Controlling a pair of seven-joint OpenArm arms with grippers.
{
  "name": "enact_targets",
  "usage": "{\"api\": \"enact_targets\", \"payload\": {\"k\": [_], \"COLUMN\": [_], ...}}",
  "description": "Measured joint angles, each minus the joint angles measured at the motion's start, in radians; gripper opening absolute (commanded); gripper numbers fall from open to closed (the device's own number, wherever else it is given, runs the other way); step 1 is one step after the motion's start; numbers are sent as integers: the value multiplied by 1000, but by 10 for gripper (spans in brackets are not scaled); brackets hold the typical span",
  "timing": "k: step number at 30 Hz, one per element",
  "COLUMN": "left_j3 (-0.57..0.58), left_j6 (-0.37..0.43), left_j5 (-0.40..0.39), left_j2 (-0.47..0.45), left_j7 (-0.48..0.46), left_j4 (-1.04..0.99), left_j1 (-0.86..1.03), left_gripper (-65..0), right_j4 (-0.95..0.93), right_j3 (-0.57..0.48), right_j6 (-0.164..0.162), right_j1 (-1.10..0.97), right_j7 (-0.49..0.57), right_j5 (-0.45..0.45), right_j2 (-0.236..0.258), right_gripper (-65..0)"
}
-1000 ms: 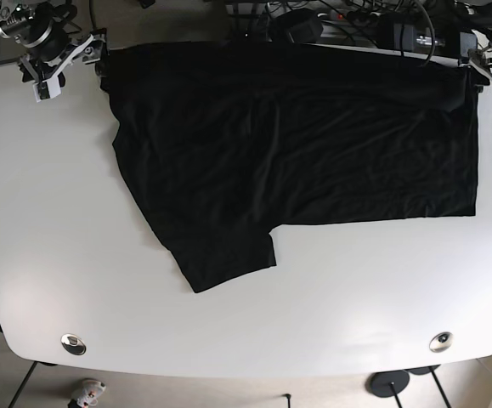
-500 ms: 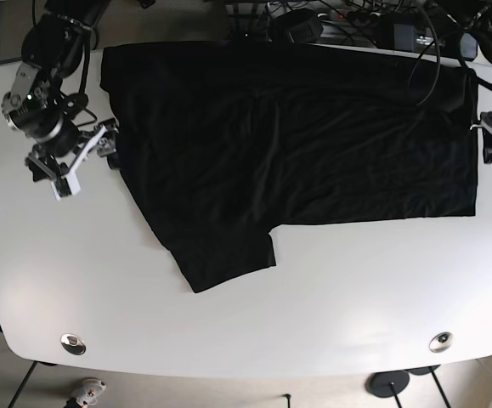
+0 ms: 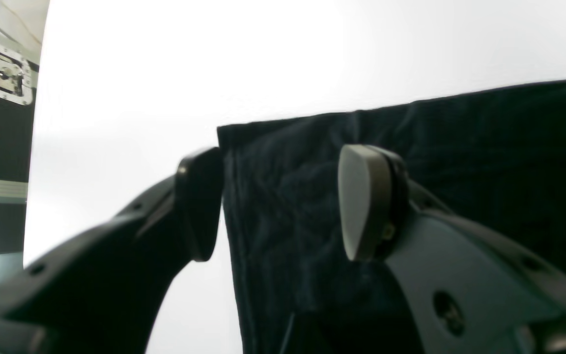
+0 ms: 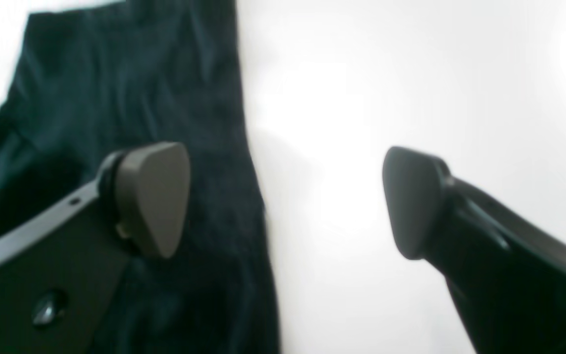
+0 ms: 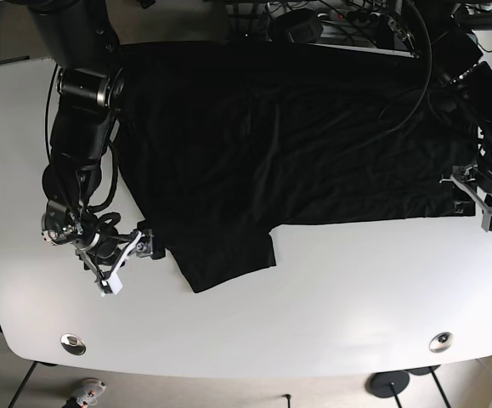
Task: Fold the T-shirt properly
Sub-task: 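Grasp the black shirt's folded edge corners with both grippers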
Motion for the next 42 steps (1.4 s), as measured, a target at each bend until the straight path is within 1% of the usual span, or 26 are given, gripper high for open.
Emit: {"api": "enact_targets", "payload": {"k": [3,5,6,7,9,11,12,17,19,21,22,24,26,27,29,32,36,37,39,42], "left_j3": [2,0,0,2,2,-1,-1,1,-2,-2,-2,-2,-2,-2,2,2,2,2,2,3], "left_j6": [0,0,0,0,0,0,0,0,0,0,0,0,0,0,0,0,0,0,0,0], "left_j5": [-1,0,0,0,-1,0,0,-3,-3,-3,-4,-3,-3,-3,-3,-3,-3,-3,-3,-3], "left_j2": [-2,-5,-6,-13,-29,-36,-35,-32,-34,-34,-34,-34,-34,-34,-34,-34,-34,-34,-34,-34], "left_j7": [0,0,-1,-23,-62,-63,-63,-66,-66,-66,-67,-66,-66,-66,-66,-67,-67,-66,-66,-66], "left_j4": [-8,-43,-65,-87,-97,-99,-100,-109,-110,-111,-111,-111,-112,-112,-112,-113,-113,-113,-113,-113], "left_j1": [0,-2,-3,-1,0,-3,-3,-3,-3,-3,-3,-3,-3,-3,-3,-3,-3,-3,-3,-3], "left_gripper": [-306,-306,-306,-306,-306,-306,-306,-306,-306,-306,-306,-306,-306,-306,-306,-306,-306,-306,-306,-306], "right_j4": [-133,-158,-161,-161,-160,-160,-160,-157,-153,-153,-153,-132,-100,-83,-67,-67,-68,-79,-133,-187], "right_j3": [0,-6,-26,-48,-63,-66,-68,-90,-90,-90,-90,-89,-89,-86,-84,-84,-84,-84,-84,-84], "right_j6": [-1,0,-4,-4,-3,-8,-19,-24,-23,-22,-22,-20,-28,-28,-27,-27,-27,-32,-63,-64], "right_j1": [43,45,44,44,35,11,2,-9,-17,-22,-21,-16,-10,-8,-2,13,10,12,18,11], "right_j7": [58,79,84,85,95,102,119,153,158,164,163,129,104,84,84,85,99,107,159,197], "right_j5": [-31,-31,-43,-56,-55,-49,-35,-41,-40,-26,-27,-37,-48,-49,-48,-48,-50,-52,-48,-47], "right_j2": [0,-7,-15,-34,-70,-109,-114,-127,-134,-133,-130,-122,-99,-90,-72,-59,-45,-45,-45,-45], "right_gripper": [-68,-68,-68,-68,-68,-68,-68,-68,-84,-124,-128,-108,-57,-44,-44,-43,-43,-43,-43,-44]}}
